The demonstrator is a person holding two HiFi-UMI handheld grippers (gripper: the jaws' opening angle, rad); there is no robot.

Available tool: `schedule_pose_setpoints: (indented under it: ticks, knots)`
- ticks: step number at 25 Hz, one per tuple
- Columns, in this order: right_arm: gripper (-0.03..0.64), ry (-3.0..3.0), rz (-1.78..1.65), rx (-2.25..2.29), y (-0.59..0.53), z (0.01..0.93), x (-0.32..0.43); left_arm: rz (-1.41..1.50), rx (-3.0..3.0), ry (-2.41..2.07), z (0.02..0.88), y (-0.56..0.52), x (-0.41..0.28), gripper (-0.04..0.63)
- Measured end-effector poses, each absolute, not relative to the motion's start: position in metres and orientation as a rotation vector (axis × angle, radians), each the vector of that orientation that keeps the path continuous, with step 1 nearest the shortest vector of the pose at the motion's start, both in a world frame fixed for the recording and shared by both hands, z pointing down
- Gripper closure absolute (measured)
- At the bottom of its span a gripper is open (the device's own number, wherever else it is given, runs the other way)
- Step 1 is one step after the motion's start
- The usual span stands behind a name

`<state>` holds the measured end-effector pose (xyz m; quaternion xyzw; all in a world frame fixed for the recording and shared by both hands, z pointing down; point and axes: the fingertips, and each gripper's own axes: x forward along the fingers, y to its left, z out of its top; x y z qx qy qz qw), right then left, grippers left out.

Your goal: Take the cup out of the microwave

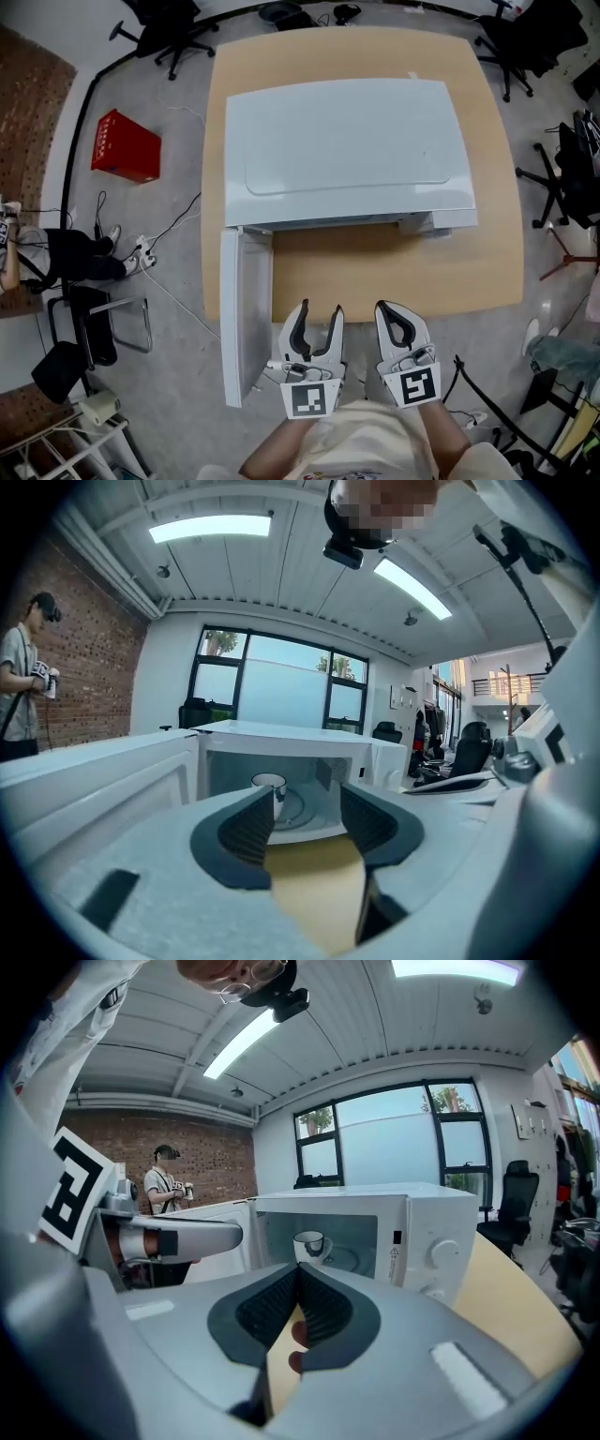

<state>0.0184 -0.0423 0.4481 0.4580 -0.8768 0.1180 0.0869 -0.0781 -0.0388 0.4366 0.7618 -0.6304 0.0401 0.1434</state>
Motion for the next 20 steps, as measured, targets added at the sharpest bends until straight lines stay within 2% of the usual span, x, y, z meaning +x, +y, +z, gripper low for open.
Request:
schedule_pose_setpoints:
  ticks: [3,20]
  knots:
    - [0.611,-2.602,0.385,1.363,-0.048,0.459,0.02,0.143,2.181,-1.877,0.456,-0.053,-0.085,0.307]
    - [0.611,-2.531,0.462,1.349,-0.069,0.525,0.025,0.084,2.172,-1.954,0.522,-0.151,-0.095,0.252]
